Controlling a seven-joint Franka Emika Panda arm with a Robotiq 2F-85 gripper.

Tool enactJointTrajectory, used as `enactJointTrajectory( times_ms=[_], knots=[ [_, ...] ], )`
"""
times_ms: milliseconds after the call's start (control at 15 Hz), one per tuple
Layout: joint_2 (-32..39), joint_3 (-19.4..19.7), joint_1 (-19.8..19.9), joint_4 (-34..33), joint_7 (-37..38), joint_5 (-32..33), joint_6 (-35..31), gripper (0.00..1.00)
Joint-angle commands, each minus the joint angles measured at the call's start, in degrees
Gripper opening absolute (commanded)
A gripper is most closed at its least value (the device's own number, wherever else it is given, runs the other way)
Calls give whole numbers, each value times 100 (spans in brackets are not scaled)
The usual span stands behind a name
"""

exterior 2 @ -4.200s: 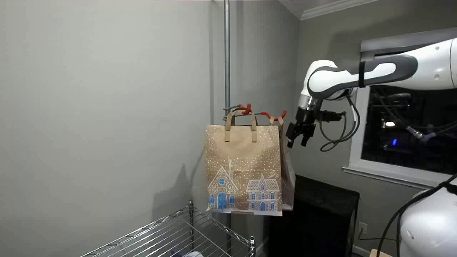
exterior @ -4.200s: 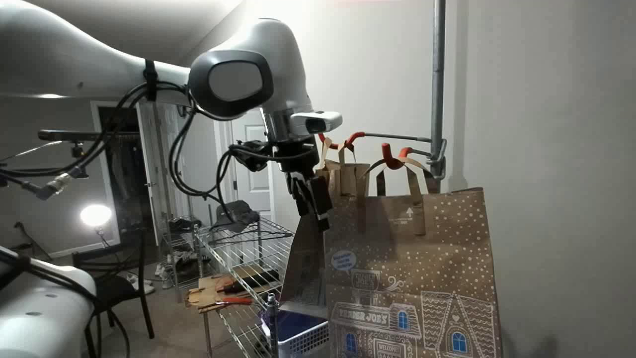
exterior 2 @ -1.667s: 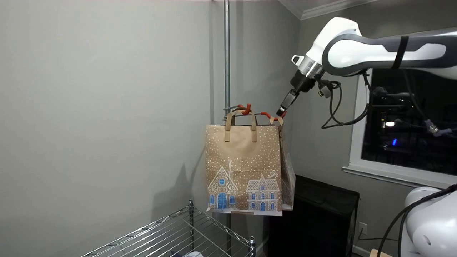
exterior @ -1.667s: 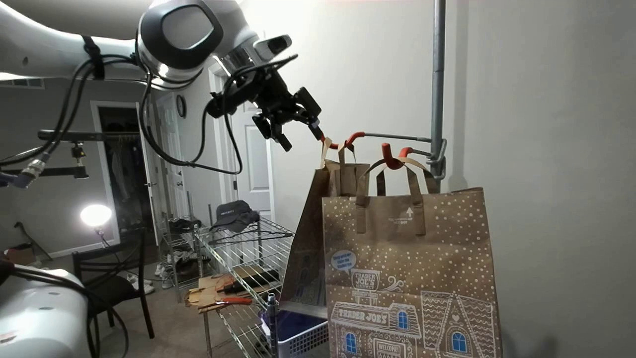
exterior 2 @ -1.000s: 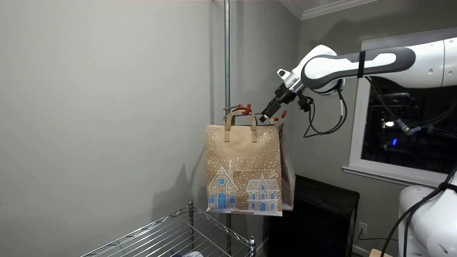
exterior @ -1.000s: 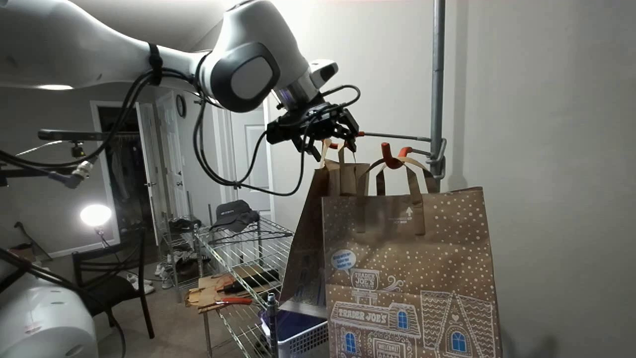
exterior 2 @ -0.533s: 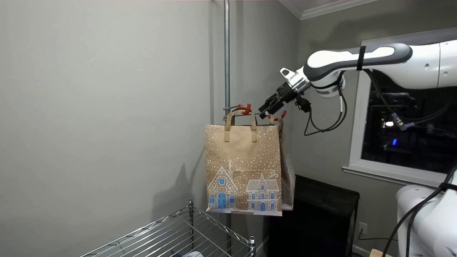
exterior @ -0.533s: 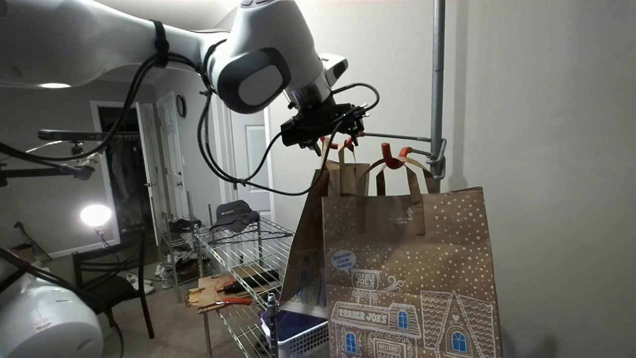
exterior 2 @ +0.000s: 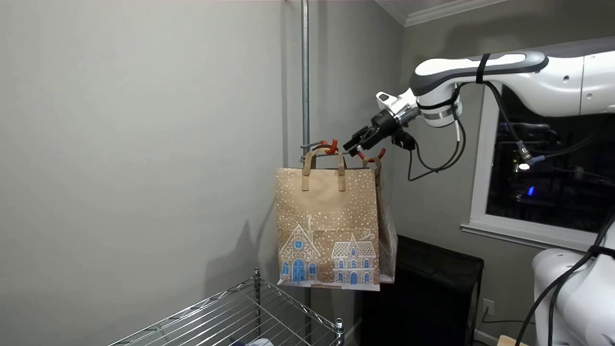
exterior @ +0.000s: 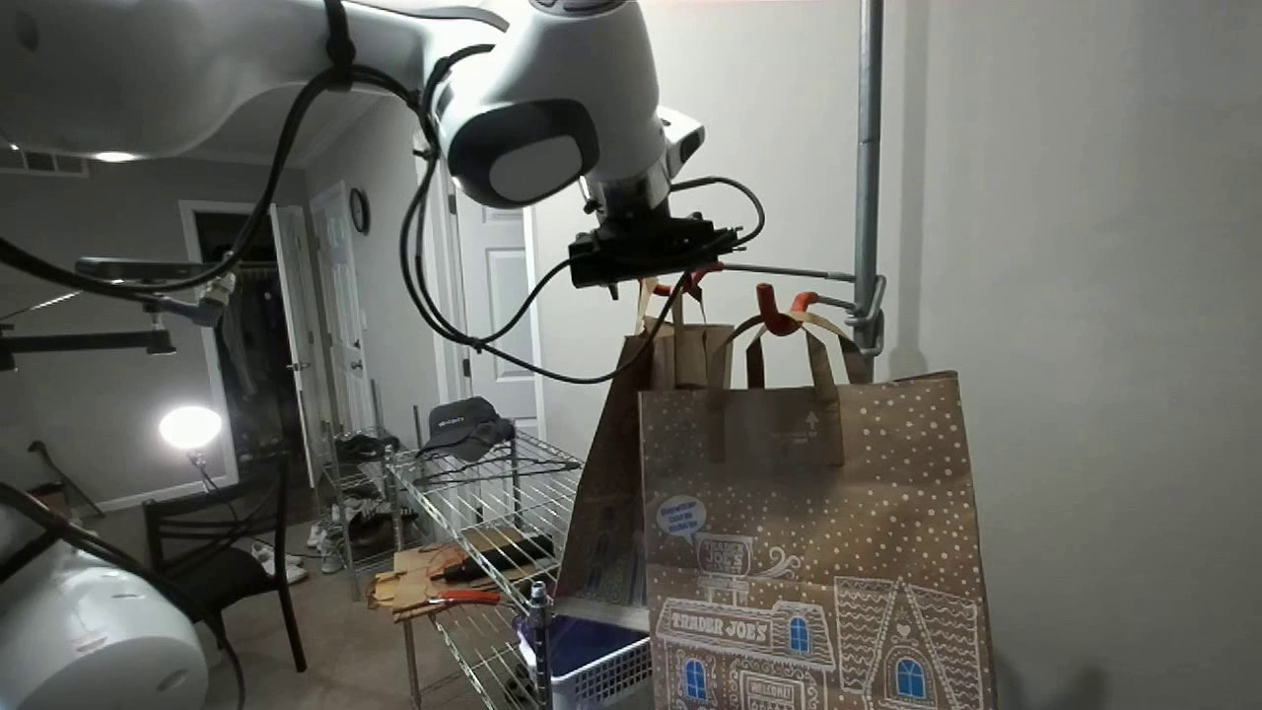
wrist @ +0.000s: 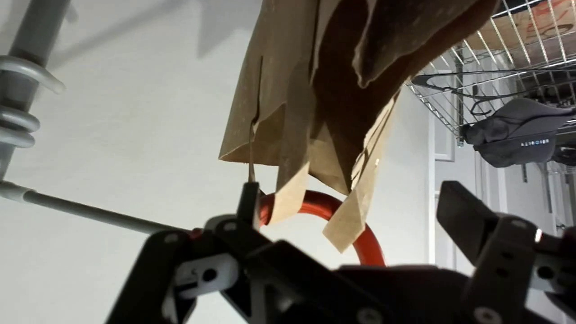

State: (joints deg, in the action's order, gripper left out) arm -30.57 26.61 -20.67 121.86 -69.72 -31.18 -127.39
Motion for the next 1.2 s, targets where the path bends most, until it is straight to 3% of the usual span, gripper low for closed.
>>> enactJointTrajectory(
  times_ms=[0,600,667,800,1133],
  knots=[
    [549,-161,286,-503,-297,-335,481,100],
    [1476,-892,998,-1193,-221,-279,701,100],
    [1496,-965,1046,-1235,-264,-276,728,75],
    [1518,-1086,1145,-1331,-235,-251,826,67],
    [1486,-1336,1422,-1439,-51,-10,868,34]
  ],
)
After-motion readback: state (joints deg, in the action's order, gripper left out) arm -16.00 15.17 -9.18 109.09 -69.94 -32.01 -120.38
